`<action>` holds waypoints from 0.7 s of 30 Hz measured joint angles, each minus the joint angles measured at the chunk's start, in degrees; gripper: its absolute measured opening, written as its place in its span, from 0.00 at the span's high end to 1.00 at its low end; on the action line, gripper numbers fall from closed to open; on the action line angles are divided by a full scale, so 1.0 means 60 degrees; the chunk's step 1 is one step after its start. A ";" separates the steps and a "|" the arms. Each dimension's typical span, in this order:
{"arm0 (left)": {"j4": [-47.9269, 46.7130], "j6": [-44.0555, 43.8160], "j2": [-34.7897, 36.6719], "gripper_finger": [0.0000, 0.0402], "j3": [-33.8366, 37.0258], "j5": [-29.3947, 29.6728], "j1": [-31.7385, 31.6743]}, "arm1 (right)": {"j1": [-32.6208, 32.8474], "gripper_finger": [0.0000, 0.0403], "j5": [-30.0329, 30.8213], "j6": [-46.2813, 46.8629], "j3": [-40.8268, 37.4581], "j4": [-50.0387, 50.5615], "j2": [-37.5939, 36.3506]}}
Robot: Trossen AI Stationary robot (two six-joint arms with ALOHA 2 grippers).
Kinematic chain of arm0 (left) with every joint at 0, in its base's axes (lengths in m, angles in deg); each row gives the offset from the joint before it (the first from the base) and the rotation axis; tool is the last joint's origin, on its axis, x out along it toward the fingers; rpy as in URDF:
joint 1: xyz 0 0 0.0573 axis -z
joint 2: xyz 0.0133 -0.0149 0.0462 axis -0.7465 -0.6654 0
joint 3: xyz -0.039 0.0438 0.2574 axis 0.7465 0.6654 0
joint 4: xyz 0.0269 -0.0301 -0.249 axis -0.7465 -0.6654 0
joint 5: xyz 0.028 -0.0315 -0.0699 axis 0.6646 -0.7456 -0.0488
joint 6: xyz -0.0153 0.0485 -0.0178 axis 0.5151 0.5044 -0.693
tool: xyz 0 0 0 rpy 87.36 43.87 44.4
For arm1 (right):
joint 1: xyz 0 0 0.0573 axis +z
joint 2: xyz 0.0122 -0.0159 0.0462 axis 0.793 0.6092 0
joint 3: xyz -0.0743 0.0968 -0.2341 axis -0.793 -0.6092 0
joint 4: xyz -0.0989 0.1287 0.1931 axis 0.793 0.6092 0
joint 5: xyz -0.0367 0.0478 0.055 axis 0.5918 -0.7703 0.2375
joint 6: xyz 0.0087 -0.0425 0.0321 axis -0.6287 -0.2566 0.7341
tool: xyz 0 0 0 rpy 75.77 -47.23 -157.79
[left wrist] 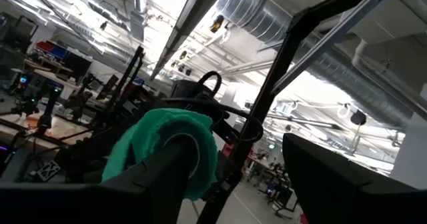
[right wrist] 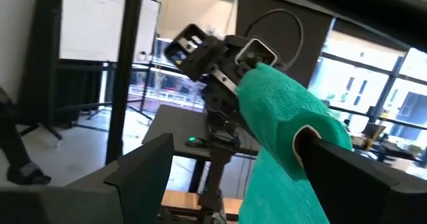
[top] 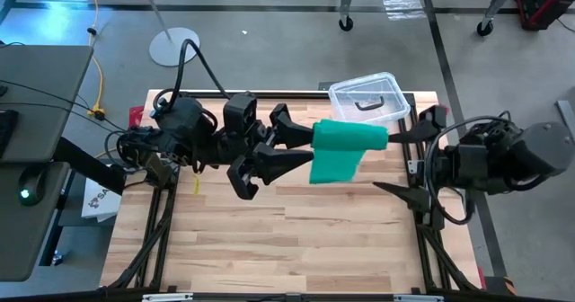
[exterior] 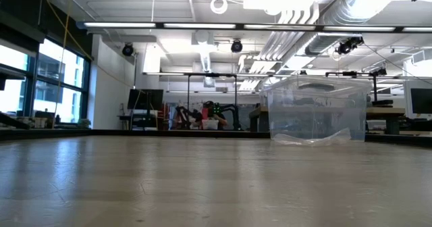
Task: Roll bandage
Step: Roll the green bandage
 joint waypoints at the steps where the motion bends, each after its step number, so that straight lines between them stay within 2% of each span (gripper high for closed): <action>1: 0.0001 0.0002 0.0000 0.42 0.0000 0.0064 0.0003 | 0.0000 0.21 -0.0097 0.0008 0.0000 -0.0009 0.0021; 6: 0.0046 0.0177 -0.0057 0.42 -0.0001 -0.0011 0.0000 | -0.0252 0.21 -0.0122 0.0213 0.0000 -0.0029 0.0109; 12: -0.0064 0.0178 -0.0171 0.45 -0.0007 -0.0264 0.0029 | -0.0916 0.27 -0.0636 0.1721 0.0007 0.0124 0.0044; 16: -0.0393 0.0211 -0.0160 0.50 -0.0011 -0.0132 0.0096 | -0.1254 0.42 -0.1330 0.2694 0.0011 0.0159 0.0024; 19: -0.0577 0.0484 -0.0157 0.53 -0.0015 0.0271 0.0158 | -0.1485 0.60 -0.1786 0.3061 0.0016 0.0162 0.0015; 21: -0.0838 0.0664 -0.0149 0.56 -0.0018 0.1002 0.0200 | -0.1541 0.75 -0.2061 0.3134 0.0029 0.0234 0.0008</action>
